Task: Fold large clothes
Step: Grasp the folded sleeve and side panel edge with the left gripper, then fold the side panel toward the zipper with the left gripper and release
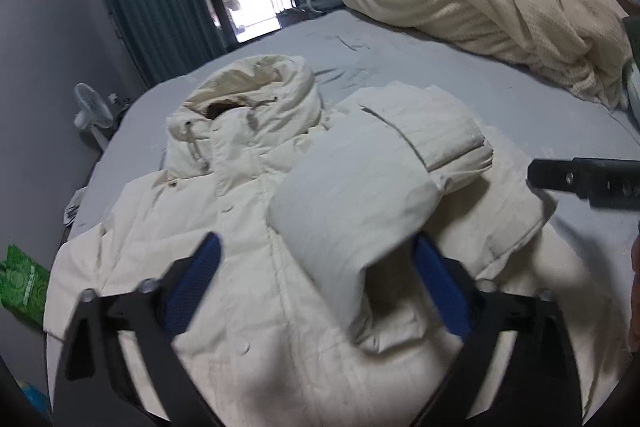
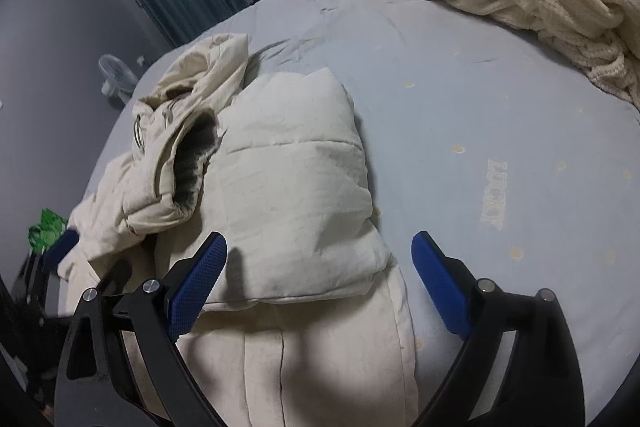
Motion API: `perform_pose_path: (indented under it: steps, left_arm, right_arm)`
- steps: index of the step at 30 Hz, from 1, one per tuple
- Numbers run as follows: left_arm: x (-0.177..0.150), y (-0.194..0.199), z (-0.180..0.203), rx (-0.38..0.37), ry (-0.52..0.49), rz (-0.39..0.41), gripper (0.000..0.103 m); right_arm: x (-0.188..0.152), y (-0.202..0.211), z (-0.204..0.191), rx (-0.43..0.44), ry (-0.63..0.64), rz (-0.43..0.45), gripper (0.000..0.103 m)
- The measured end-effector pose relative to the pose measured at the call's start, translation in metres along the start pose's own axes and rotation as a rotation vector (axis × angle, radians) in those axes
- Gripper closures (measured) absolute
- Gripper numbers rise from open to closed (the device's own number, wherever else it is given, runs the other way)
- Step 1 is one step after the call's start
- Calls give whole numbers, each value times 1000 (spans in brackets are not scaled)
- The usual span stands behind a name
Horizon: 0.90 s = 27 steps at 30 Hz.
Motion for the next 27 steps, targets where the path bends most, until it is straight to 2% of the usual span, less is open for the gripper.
perform_pose_path:
  steps: [2, 3, 4, 7, 9, 16, 21, 27]
  left_arm:
    - [1, -9, 2, -54, 11, -26, 38]
    - [1, -14, 1, -102, 33, -42, 50]
    - [2, -17, -1, -117, 51, -53, 62]
    - [4, -19, -16, -156, 115, -46, 78]
    - [5, -18, -26, -153, 135, -34, 81]
    - [2, -20, -76, -136, 260, -24, 82]
    - [-21, -31, -112, -118, 340, -53, 79]
    - [-49, -37, -129, -157, 414, -58, 79]
  right_arm:
    - [-1, -2, -1, -2, 4, -5, 13]
    - [-1, -3, 0, -2, 4, -11, 13]
    - [-2, -5, 0, -3, 3, -15, 13]
    - [-3, -7, 0, -7, 10, -24, 13]
    - [-5, -10, -1, -13, 20, -32, 13]
    - [-21, -28, -7, -68, 96, -107, 13]
    - [-30, -38, -8, -96, 128, -148, 13]
    - [-34, -40, -14, -112, 165, -162, 13]
Point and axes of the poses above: each gripper's, at about its wrist camera, not at the fingertips, and y roughly against the way its jaws point, z to its right, x to its top, the point moved 10 cm from there along -y, roughly the way its jaws point, and after that the axes turned 3 degrees about -z, right-handed, at the moved point
